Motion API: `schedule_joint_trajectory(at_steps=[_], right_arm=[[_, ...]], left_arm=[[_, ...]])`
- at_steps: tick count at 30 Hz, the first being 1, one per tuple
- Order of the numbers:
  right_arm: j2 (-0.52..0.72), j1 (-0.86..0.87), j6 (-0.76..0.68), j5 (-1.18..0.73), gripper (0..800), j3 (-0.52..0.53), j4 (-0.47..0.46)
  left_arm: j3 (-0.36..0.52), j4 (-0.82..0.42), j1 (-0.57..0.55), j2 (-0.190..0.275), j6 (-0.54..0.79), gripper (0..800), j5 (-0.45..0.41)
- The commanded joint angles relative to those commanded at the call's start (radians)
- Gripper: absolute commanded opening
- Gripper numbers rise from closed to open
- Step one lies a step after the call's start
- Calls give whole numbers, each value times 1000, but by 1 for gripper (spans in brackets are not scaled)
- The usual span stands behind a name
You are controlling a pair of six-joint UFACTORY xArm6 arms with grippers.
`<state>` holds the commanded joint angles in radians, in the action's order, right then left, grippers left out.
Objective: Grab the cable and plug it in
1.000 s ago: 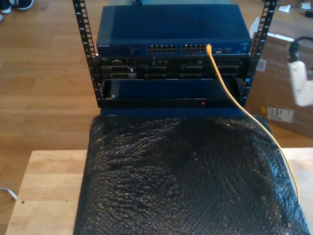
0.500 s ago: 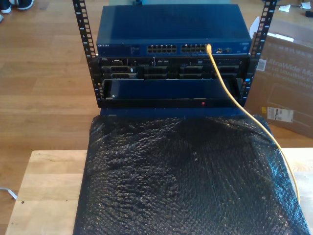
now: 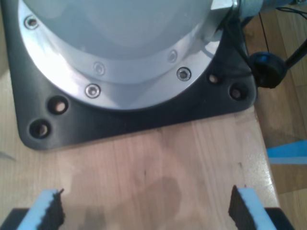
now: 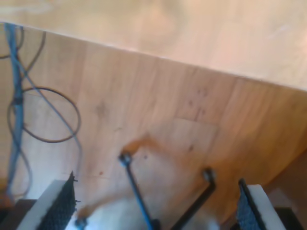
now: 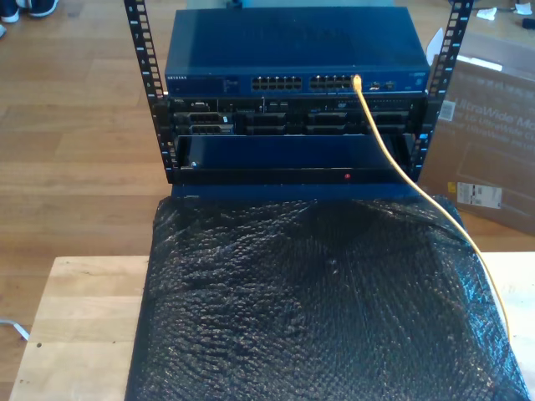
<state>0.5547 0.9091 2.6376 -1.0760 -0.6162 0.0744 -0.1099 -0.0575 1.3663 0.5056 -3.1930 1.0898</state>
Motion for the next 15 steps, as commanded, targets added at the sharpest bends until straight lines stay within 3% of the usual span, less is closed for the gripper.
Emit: schedule_joint_trajectory(at_steps=[7,15], right_arm=[[38,167,153,-153,800,49,-20],[106,308,290,-178,800,189,-29]], left_arm=[[0,0,0,0,-2,800,2],[2,0,0,0,-2,800,2]])
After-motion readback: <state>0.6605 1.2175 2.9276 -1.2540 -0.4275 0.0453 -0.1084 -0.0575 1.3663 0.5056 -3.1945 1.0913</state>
